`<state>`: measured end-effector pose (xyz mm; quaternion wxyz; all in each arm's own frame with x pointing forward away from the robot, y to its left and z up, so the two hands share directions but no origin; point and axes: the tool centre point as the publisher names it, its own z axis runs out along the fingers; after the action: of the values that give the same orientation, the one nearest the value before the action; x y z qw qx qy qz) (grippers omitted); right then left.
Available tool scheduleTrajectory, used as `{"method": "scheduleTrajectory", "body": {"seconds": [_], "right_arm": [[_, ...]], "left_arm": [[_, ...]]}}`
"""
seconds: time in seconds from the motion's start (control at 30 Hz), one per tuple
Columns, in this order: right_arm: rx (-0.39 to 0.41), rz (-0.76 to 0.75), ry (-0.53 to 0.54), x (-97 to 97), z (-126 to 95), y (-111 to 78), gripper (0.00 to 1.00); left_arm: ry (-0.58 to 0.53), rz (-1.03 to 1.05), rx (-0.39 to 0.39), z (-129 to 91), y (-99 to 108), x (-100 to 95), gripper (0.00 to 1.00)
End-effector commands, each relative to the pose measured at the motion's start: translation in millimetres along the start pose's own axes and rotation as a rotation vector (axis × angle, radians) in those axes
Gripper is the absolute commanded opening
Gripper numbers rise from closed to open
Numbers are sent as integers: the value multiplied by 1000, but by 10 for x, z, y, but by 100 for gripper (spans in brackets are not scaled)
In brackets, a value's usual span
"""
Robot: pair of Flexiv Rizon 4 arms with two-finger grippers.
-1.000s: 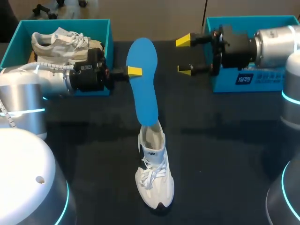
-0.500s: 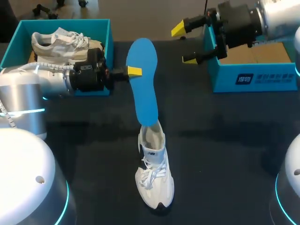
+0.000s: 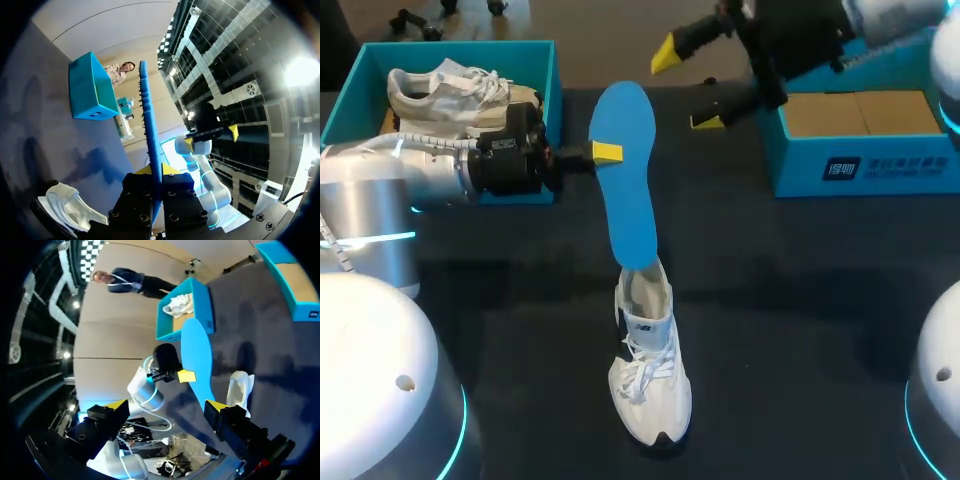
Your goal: Take the shoe out of the shoebox, open the shoe tongue, remove and reinsert the insole, then place the shoe into the shoebox
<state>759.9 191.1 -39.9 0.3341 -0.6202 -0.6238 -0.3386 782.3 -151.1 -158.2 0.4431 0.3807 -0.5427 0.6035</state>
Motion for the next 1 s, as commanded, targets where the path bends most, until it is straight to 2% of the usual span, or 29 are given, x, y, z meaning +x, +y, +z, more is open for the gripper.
{"method": "scheduleTrajectory", "body": {"seconds": [0.03, 0.4, 0.63, 1.0], "right_arm": [[79, 63, -387, 147, -3, 91, 100], [92, 78, -535, 276, 28, 70, 100], [63, 73, -620, 363, 157, 37, 100], [72, 86, -752, 455, 389, -24, 100]], "left_arm": [[-5, 0, 0, 0, 8, 17, 0], [-5, 0, 0, 0, 8, 17, 0], [-5, 0, 0, 0, 8, 17, 0], [-5, 0, 0, 0, 8, 17, 0]]}}
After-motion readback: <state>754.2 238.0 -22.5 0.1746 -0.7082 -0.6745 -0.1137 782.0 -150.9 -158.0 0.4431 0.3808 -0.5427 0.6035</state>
